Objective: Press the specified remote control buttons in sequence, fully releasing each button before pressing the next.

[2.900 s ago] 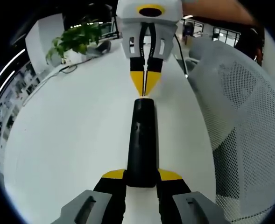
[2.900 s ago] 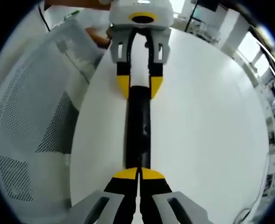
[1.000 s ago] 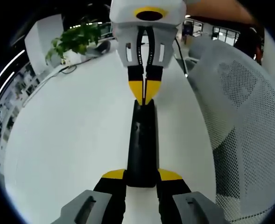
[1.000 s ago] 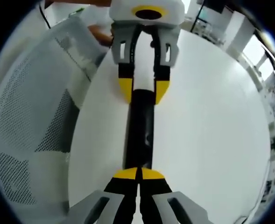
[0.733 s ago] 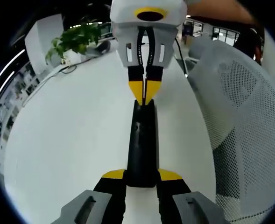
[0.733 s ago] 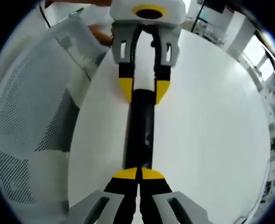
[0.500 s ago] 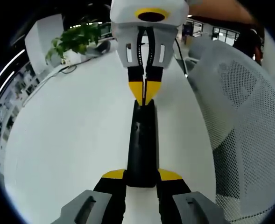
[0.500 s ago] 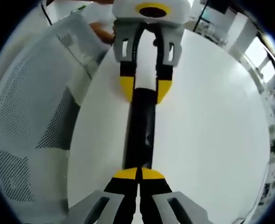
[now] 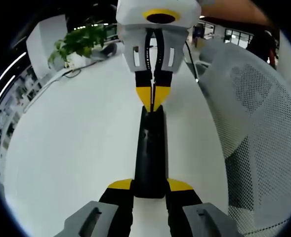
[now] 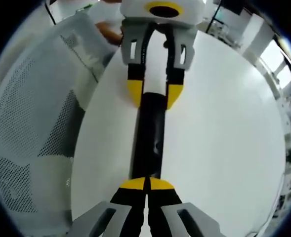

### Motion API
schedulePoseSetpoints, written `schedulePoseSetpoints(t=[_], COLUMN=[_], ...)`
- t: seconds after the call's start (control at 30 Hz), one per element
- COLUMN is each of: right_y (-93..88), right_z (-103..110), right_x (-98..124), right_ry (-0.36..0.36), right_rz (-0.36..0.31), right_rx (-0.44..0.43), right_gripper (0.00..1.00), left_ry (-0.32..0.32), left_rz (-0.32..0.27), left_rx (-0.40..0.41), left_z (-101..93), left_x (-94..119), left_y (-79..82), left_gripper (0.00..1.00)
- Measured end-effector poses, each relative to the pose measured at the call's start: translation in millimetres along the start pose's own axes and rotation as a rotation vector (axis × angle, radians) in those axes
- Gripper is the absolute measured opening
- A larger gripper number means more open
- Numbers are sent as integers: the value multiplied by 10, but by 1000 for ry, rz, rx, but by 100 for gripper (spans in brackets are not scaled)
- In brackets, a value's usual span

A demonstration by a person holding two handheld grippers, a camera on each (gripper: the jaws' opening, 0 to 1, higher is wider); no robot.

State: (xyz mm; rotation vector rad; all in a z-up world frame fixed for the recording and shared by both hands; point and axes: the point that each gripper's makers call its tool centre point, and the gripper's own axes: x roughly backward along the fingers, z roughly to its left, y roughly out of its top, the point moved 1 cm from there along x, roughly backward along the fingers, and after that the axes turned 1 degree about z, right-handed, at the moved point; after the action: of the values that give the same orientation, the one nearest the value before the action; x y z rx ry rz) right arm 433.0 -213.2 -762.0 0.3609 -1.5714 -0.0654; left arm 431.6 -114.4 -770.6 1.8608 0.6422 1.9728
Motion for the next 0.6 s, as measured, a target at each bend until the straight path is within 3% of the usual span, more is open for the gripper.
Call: schedulePoseSetpoints(t=[0.6], right_y=[22], right_z=[-9], right_x=[58], right_ry=[-17], right_rz=[-30], right_rx=[-19], right_gripper=[0], left_ry=[1], left_rz=[0], left_rx=[0], left_z=[-8], left_x=[0], left_y=[-3], left_gripper=[25])
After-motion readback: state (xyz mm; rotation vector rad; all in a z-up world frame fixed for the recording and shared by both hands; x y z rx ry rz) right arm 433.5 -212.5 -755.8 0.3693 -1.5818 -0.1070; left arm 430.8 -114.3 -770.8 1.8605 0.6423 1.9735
